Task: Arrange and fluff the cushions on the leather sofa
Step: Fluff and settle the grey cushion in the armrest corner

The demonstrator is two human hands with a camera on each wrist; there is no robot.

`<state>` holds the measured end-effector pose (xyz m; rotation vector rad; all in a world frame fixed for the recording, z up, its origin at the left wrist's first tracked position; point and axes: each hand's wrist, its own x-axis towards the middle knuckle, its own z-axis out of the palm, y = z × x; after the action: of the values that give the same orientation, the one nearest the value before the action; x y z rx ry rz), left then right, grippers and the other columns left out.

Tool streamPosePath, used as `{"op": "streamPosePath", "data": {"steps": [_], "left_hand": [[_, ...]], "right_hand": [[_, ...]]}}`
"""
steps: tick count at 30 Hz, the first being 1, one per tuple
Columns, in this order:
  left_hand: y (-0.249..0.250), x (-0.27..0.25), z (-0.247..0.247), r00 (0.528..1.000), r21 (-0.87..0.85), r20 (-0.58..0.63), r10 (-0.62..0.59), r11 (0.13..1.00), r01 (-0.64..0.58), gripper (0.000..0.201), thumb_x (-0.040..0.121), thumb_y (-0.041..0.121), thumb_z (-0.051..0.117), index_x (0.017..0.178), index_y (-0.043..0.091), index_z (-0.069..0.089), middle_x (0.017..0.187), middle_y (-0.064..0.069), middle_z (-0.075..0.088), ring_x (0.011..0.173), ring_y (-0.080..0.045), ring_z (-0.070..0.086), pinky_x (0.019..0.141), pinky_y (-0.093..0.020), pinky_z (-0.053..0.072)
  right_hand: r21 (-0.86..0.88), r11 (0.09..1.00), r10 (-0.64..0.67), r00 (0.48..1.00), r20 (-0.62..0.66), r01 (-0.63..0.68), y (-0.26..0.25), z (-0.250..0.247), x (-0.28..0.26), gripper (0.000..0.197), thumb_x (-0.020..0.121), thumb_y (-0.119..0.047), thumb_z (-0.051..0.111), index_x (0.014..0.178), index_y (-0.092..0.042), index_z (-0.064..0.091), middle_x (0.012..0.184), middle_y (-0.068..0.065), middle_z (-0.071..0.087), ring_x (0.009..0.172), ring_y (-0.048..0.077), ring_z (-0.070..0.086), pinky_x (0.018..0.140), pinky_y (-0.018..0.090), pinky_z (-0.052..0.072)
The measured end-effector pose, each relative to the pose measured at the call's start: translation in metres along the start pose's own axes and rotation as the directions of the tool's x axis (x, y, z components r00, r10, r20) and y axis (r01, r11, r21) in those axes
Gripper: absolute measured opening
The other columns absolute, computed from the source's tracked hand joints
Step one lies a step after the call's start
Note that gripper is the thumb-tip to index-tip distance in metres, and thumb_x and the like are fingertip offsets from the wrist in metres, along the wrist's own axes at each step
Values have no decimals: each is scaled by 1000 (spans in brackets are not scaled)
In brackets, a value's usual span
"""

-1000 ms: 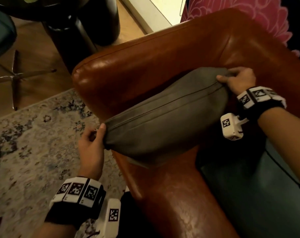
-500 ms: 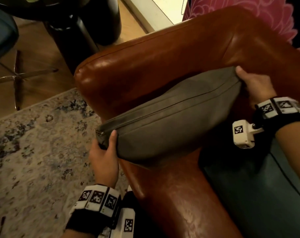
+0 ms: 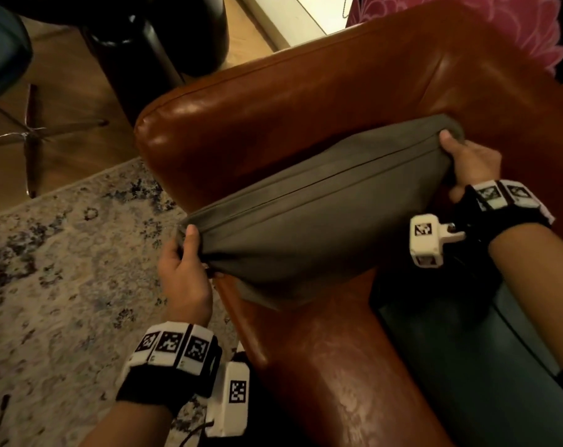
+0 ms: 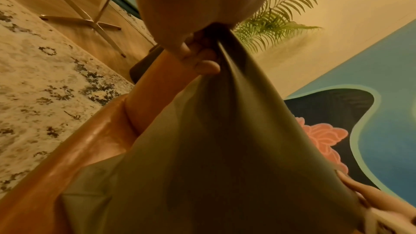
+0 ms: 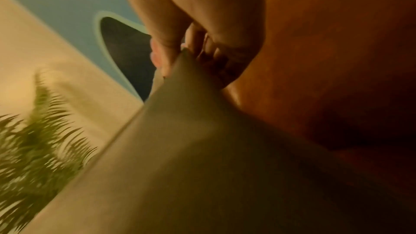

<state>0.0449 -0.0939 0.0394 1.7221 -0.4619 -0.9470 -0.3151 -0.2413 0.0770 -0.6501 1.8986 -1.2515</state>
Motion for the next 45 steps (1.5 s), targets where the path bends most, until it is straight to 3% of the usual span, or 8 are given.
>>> {"op": "streamPosePath", "data": {"steps": [5,8,11,18,26,31,41,45], "left_hand": [[2,7,9,990,-43,-68,-127,991,124,23,92,41,53,92,21,64,97,-2,65,95,-21,63,92,-56,51],[1,8,7,995,19,-81,-51,998,53,49,88,55,54,105,9,57,102,-4,60,95,-19,58,87,-46,52],[-2,17,1,998,96,-63,31,995,-25,50,89,57,54,79,8,49,82,-11,48,77,-21,47,69,-41,40],[-10,33,3,997,125,-58,-52,990,59,48,85,60,53,71,15,55,78,-7,59,84,-28,59,79,-50,49],[-1,25,3,995,203,-74,63,978,-47,44,96,51,46,82,10,53,79,-4,56,82,-24,55,72,-40,44],[3,28,3,991,316,-63,117,944,-91,45,98,47,46,79,7,49,69,-1,45,62,-14,42,65,-34,32],[-3,40,-2,1000,206,-18,-3,978,7,69,83,71,48,75,3,60,76,-16,63,76,-29,63,76,-53,52],[0,27,-10,979,-168,15,-202,965,202,69,86,73,39,113,15,64,95,3,70,88,-15,65,72,-36,50]], "right_hand": [[-68,993,89,993,-81,-95,-3,13,2,56,82,-35,77,126,-5,63,121,4,64,97,17,58,93,32,52],[-234,970,-73,997,-27,65,-14,16,8,57,83,-52,69,123,-11,64,121,2,64,108,16,59,86,24,44],[-383,911,-148,988,48,155,-25,14,18,52,89,-50,62,119,-8,69,121,12,68,114,25,62,81,23,40],[-383,919,89,996,-27,-93,-25,14,26,68,84,-50,70,132,-3,59,130,9,63,116,29,62,101,37,50],[-529,772,-323,934,152,353,-19,22,17,43,90,-51,61,104,-12,74,93,2,66,86,12,64,68,24,43],[-581,776,-252,965,71,245,-9,0,28,46,89,-50,64,110,-10,75,103,9,71,96,18,64,77,24,41],[-565,812,-148,988,43,146,3,-4,22,54,91,-51,60,110,-2,72,110,17,70,109,32,63,85,33,44],[-230,970,87,996,25,-79,6,-9,18,102,67,-75,59,141,-6,51,132,7,60,124,25,55,109,38,40]]}}
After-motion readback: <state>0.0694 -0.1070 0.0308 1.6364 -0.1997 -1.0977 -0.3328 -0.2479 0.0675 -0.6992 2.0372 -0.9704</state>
